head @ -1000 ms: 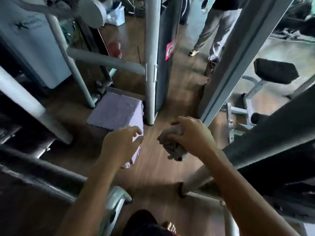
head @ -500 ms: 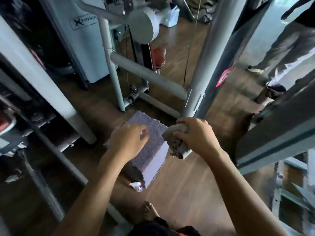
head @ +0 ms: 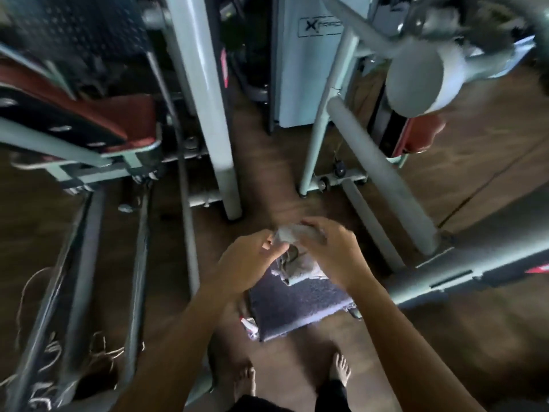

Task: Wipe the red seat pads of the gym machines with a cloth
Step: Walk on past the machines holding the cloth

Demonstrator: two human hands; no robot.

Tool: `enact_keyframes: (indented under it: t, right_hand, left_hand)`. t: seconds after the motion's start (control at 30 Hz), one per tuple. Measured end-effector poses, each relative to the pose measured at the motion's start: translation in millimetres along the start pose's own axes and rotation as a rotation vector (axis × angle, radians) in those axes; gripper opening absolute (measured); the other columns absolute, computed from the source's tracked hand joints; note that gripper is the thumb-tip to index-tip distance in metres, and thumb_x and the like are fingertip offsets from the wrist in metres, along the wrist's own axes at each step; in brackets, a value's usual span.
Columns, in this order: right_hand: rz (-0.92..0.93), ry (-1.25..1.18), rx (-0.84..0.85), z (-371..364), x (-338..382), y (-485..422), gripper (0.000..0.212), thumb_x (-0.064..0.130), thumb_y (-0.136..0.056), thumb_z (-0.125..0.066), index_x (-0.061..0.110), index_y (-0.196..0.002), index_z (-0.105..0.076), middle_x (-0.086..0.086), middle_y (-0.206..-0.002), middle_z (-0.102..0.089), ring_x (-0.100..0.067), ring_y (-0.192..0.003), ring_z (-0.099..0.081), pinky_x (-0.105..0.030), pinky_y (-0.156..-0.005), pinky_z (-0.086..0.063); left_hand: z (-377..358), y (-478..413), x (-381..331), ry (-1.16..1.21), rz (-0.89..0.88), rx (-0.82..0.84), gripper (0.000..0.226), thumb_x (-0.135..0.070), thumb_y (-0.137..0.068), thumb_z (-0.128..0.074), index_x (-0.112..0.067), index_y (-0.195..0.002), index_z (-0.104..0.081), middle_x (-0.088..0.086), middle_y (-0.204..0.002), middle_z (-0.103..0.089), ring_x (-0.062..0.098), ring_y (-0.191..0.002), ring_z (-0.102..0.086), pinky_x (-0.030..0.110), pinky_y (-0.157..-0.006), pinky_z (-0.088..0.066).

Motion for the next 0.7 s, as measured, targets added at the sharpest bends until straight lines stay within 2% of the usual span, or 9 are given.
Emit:
enact_keyframes:
  t: [0.1, 0.2, 0.27, 0.33, 0.43, 0.5, 0.57, 0.63, 0.7]
  right_hand:
    - [-0.006, -0.154, 0.083, -1.9, -16.3, -14.6, 0.03, 0.027, -0.1, -0.055, 0.028, -0.127, -0.068, 0.0, -0.118, -0.07, -0.017, -0.11, -0.063, -0.03, -0.091, -0.048]
    - [0.041, -0.198, 0.133, -2.6, -38.5, -29.2, 0.039, 0.025, -0.101, -0.052, 0.033, -0.139, -0.056, 0.0, -0.13, -0.06, -0.019, -0.113, -0.059, -0.034, -0.099, -0.047]
    - [0.009, -0.251, 0.238, -6.8, -60.2, -41.0, 0.055, 0.033, -0.092, -0.059, 0.034, -0.146, -0.046, -0.001, -0.134, -0.058, -0.021, -0.116, -0.059, -0.042, -0.103, -0.047]
    - [-0.146, -0.431, 0.372, -13.9, -87.4, -50.6, 0.069, 0.045, -0.08, -0.069, 0.036, -0.144, -0.045, 0.0, -0.137, -0.059, -0.022, -0.12, -0.061, -0.046, -0.103, -0.049]
    - [-0.299, -0.552, 0.545, -22.4, -116.7, -56.6, 0.034, 0.022, -0.089, -0.074, 0.026, -0.12, -0.06, -0.006, -0.123, -0.065, -0.021, -0.104, -0.065, -0.035, -0.082, -0.052]
    - [-0.292, -0.44, 0.59, -28.6, -133.3, -59.2, 0.033, 0.024, -0.089, -0.075, 0.025, -0.119, -0.061, 0.001, -0.116, -0.066, -0.014, -0.099, -0.063, -0.026, -0.072, -0.044]
    - [-0.323, -0.429, 0.588, -41.1, -151.8, -64.1, 0.033, 0.028, -0.088, -0.076, 0.027, -0.117, -0.06, 0.004, -0.113, -0.065, -0.014, -0.101, -0.061, -0.027, -0.074, -0.046]
    - [-0.402, -0.453, 0.59, -59.0, -170.5, -70.4, 0.037, 0.025, -0.088, -0.077, 0.026, -0.119, -0.058, 0.0, -0.118, -0.063, -0.022, -0.106, -0.062, -0.038, -0.082, -0.054]
    - [-0.406, -0.409, 0.563, -77.4, -190.4, -79.4, 0.041, 0.02, -0.085, -0.08, 0.024, -0.119, -0.057, -0.005, -0.122, -0.061, -0.028, -0.11, -0.064, -0.049, -0.088, -0.058]
  left_hand:
    - [-22.1, -5.7, 4.7, 0.328, 0.171, -0.093, 0.024, -0.05, -0.087, -0.072, -0.026, -0.091, -0.066, -0.011, -0.08, -0.068, 0.01, -0.081, -0.067, 0.037, -0.08, -0.055]
    - [-50.0, -10.5, 0.7, 0.477, 0.244, -0.216, 0.014, -0.036, -0.089, -0.076, -0.03, -0.089, -0.063, -0.012, -0.084, -0.069, -0.002, -0.078, -0.066, 0.017, -0.073, -0.052]
    - [-67.6, -15.9, 2.8, 0.624, 0.296, -0.286, 0.012, -0.028, -0.089, -0.076, -0.028, -0.093, -0.065, -0.005, -0.091, -0.071, 0.005, -0.086, -0.068, 0.021, -0.078, -0.054]
    - [-81.6, -17.9, 6.9, 0.724, 0.302, -0.322, 0.012, -0.019, -0.088, -0.077, -0.021, -0.097, -0.068, 0.002, -0.095, -0.072, 0.015, -0.091, -0.066, 0.028, -0.08, -0.054]
    - [-103.1, -17.2, 17.1, 0.882, 0.327, -0.298, 0.025, -0.01, -0.085, -0.078, -0.016, -0.107, -0.068, 0.006, -0.104, -0.071, 0.015, -0.095, -0.067, 0.029, -0.08, -0.056]
    - [-116.7, -17.8, 30.7, 0.902, 0.391, -0.278, 0.031, -0.008, -0.083, -0.079, -0.015, -0.112, -0.069, 0.009, -0.109, -0.071, 0.017, -0.099, -0.067, 0.032, -0.084, -0.058]
    - [-134.0, -22.6, 48.4, 0.904, 0.467, -0.241, 0.032, -0.01, -0.085, -0.078, -0.012, -0.115, -0.069, 0.017, -0.116, -0.07, 0.021, -0.1, -0.068, 0.034, -0.084, -0.058]
    - [-151.0, -30.5, 64.7, 0.87, 0.541, -0.216, 0.026, -0.011, -0.088, -0.076, -0.011, -0.113, -0.07, 0.016, -0.11, -0.071, 0.02, -0.094, -0.068, 0.028, -0.075, -0.057]
    - [-170.6, -41.8, 77.9, 0.715, 0.584, -0.168, 0.016, -0.015, -0.091, -0.074, -0.012, -0.106, -0.07, 0.009, -0.1, -0.071, 0.018, -0.088, -0.066, 0.021, -0.069, -0.052]
Point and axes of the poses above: each hand's wrist, its own y-axis away from the middle knuckle, its own z-axis out of the back of the hand, x = y × z, the point moved 4 cm from there along -y, towards the middle knuckle
